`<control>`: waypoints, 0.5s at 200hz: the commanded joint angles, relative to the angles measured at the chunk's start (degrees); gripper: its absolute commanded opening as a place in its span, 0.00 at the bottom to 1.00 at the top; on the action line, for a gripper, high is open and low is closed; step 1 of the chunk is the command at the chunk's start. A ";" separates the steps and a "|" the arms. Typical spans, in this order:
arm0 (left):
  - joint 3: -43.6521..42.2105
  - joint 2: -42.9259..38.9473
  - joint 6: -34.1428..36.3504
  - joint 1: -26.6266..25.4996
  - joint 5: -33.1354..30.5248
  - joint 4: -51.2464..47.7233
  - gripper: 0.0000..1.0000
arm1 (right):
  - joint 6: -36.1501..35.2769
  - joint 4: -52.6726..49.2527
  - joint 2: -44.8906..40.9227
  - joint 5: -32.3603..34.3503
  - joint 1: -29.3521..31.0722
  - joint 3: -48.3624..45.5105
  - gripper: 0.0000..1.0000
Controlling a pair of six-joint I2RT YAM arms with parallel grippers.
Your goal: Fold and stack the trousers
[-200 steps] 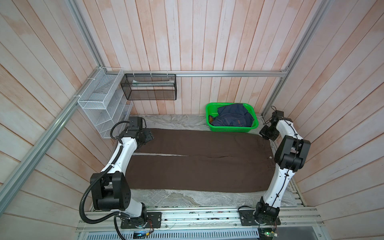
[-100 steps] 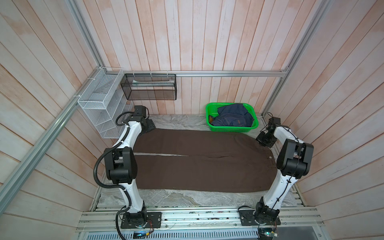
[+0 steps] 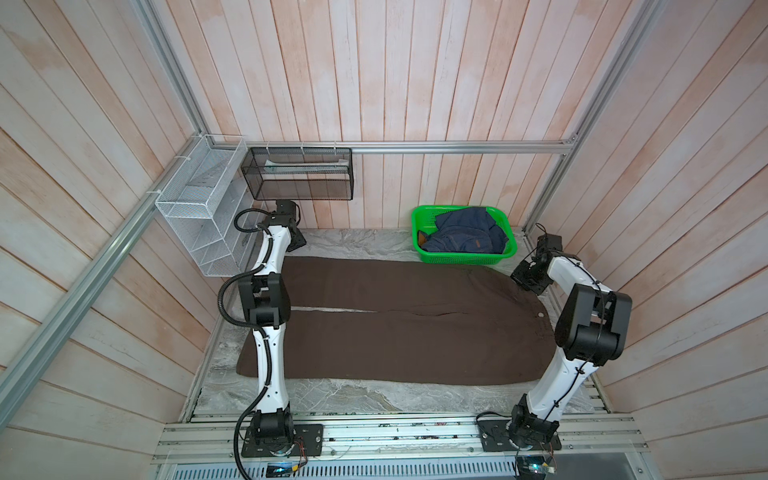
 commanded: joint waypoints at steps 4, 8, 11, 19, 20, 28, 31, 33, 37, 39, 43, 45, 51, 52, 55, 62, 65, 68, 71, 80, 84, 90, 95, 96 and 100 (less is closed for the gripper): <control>1.60 2.14 0.29 1.98 -1.99 -2.93 0.77 | 2.57 1.99 -2.91 1.51 -3.13 -2.93 0.00; 1.72 2.43 0.45 2.18 -1.80 -2.73 0.77 | 2.68 2.26 -3.01 1.63 -3.46 -3.23 0.00; 1.84 2.62 0.57 2.27 -1.70 -2.53 0.77 | 2.69 2.39 -3.05 1.72 -3.55 -3.35 0.00; 2.32 3.29 0.95 2.57 -1.50 -2.23 0.78 | 2.70 2.49 -3.01 1.81 -3.90 -3.43 0.00; 2.36 3.32 0.95 2.61 -1.54 -2.16 0.78 | 2.74 2.49 -2.98 1.79 -3.90 -3.45 0.00; 3.03 4.07 1.39 2.82 -1.48 -1.96 0.78 | 2.72 2.41 -2.81 2.09 -3.99 -3.30 0.00; 3.31 4.40 1.47 2.89 -1.49 -1.88 0.78 | 2.70 2.45 -2.75 2.11 -3.94 -3.23 0.00; 3.48 4.54 1.58 2.91 -1.49 -1.80 0.78 | 2.69 2.41 -2.72 2.12 -4.00 -3.21 0.00; 3.85 5.03 1.82 2.98 -1.56 -1.83 0.78 | 2.69 2.34 -2.68 2.12 -3.99 -3.12 0.00; 4.12 5.27 1.89 2.99 -1.68 -1.83 0.78 | 2.69 2.32 -2.63 2.23 -4.03 -3.12 0.00; 4.58 5.77 1.99 3.04 -1.99 -1.90 0.78 | 2.76 2.33 -2.62 2.34 -4.09 -3.12 0.00; 4.76 6.01 2.00 3.08 -2.12 -1.87 0.78 | 2.78 2.32 -2.64 2.42 -4.15 -3.16 0.00; 5.19 6.63 2.15 3.13 -2.36 -1.87 0.78 | 2.91 2.32 -2.70 2.60 -4.11 -3.08 0.00; 5.24 6.71 2.12 3.15 -2.41 -1.89 0.78 | 2.93 2.32 -2.70 2.71 -4.15 -3.10 0.00; 5.34 7.07 2.17 3.22 -2.45 -1.84 0.78 | 2.95 2.32 -2.78 2.87 -4.11 -3.16 0.00; 5.46 7.64 2.26 3.41 -2.31 -1.46 0.78 | 3.04 2.41 -2.92 3.09 -4.27 -3.21 0.00; 5.47 7.91 2.30 3.50 -2.14 -1.27 0.78 | 3.06 2.43 -2.96 3.17 -4.35 -3.10 0.00; 5.47 8.12 2.43 3.59 -1.90 -1.14 0.78 | 3.10 2.45 -2.97 3.26 -4.40 -3.19 0.00; 5.42 8.36 2.48 3.66 -1.66 -0.90 0.78 | 3.09 2.42 -3.05 3.33 -4.40 -3.25 0.00; 5.49 8.90 2.77 3.78 -1.18 -0.21 0.78 | 2.99 2.43 -3.23 3.38 -4.38 -3.20 0.00; 5.52 9.36 2.99 3.79 -1.08 0.03 0.78 | 2.99 2.41 -3.23 3.42 -4.39 -3.24 0.00; 5.69 9.78 3.21 3.83 -0.83 0.56 0.78 | 2.88 2.30 -3.24 3.53 -4.40 -3.29 0.00; 5.80 10.26 3.45 3.88 -0.51 0.99 0.78 | 2.81 2.15 -3.23 3.48 -4.45 -3.21 0.00; 5.85 10.28 3.52 3.88 -0.43 1.03 0.78 | 2.80 2.15 -3.23 3.51 -4.41 -3.21 0.00; 6.03 10.69 3.58 3.95 -0.26 1.28 0.78 | 2.72 2.09 -3.23 3.40 -4.46 -3.08 0.00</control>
